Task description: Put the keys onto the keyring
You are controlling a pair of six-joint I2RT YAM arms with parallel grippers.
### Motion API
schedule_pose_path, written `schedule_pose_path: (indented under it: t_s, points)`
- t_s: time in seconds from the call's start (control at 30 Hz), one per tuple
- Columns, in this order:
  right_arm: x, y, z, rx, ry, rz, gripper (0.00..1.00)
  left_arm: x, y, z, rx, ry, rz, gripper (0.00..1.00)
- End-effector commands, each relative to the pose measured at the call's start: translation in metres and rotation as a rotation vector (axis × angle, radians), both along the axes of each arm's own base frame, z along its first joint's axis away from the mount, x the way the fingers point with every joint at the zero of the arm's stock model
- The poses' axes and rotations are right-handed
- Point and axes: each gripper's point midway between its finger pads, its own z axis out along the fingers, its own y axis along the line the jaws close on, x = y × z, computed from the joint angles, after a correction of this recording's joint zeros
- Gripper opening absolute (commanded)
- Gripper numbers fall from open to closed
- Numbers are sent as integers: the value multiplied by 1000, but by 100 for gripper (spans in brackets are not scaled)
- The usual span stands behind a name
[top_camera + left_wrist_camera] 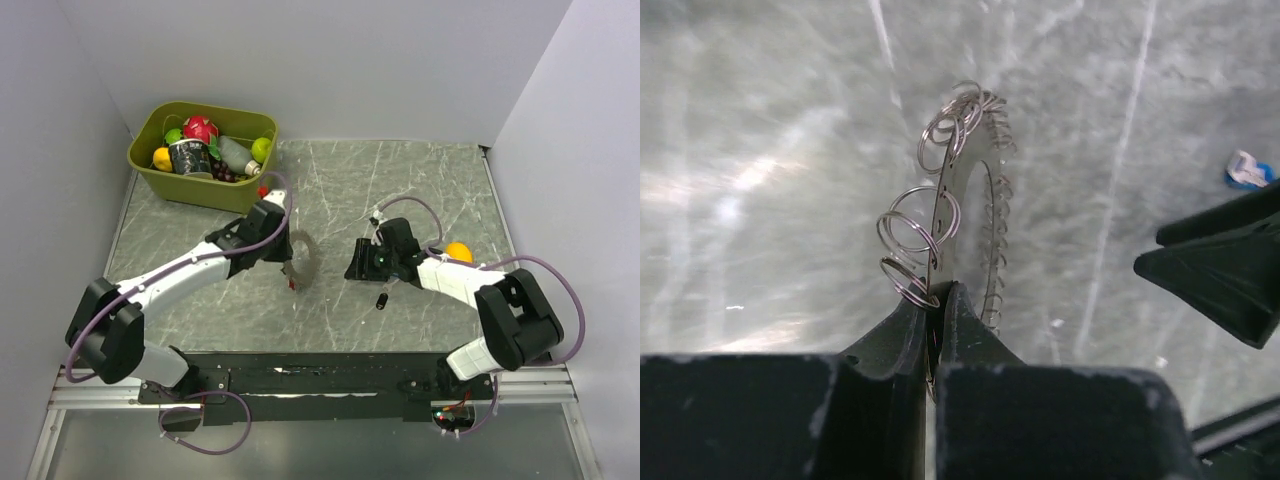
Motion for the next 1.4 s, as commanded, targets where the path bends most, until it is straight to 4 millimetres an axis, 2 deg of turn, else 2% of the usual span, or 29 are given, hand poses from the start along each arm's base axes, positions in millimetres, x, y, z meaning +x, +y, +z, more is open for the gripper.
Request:
schedule_pose_path:
  t_s: [0.0, 0.07, 0.1, 0.13, 0.2, 0.33, 0.37, 0.43, 0.47, 0.6, 0.67, 0.8, 1.0, 1.17, 1.2, 1.23, 1.37]
  points:
    - [6, -9, 19, -13, -83, -12, 57, -4, -40, -1, -287, 9, -48, 1]
    - [6, -9, 22, -13, -93, -8, 57, -5, -44, -9, -330, 36, -30, 1]
    - [6, -9, 23, -14, -94, -7, 57, -13, -45, -26, -333, 79, -35, 1]
    - [6, -9, 23, -12, -92, -4, 57, -8, -51, -23, -372, 59, -38, 1]
    - [5, -8, 22, -10, -88, 1, 57, -12, -55, -37, -402, 102, -24, 1]
    - [2, -3, 19, 10, -71, 20, 57, -16, -67, -43, -485, 126, -49, 4]
    - [2, -3, 18, 14, -71, 21, 57, -16, -67, -45, -489, 129, -47, 12]
    - [2, -2, 18, 18, -65, 21, 57, -20, -69, -50, -492, 142, -67, 33]
    - [2, 0, 18, 24, -64, 26, 58, -22, -70, -52, -483, 148, -82, 58]
    - [3, 1, 21, 30, -69, 28, 59, -21, -61, -60, -406, 155, -64, 89]
    - [4, 2, 24, 27, -79, 32, 59, -17, -50, -59, -361, 124, -34, 95]
    - [9, 8, 31, 8, -99, 51, 59, -13, -32, -56, -280, 106, -1, 97]
    - [11, 32, 37, -16, -119, 122, 58, -4, -14, -48, -327, 103, 4, 94]
    - [12, 57, 39, 23, -119, 195, 51, -6, -8, -45, -446, 115, -68, 89]
    - [14, 62, 38, 30, -114, 205, 49, -10, -6, -49, -461, 127, -71, 88]
    - [15, 65, 39, 44, -114, 214, 49, -16, -10, -48, -503, 147, -103, 88]
    - [18, 78, 37, 90, -97, 247, 43, -17, -3, -45, -631, 132, -123, 84]
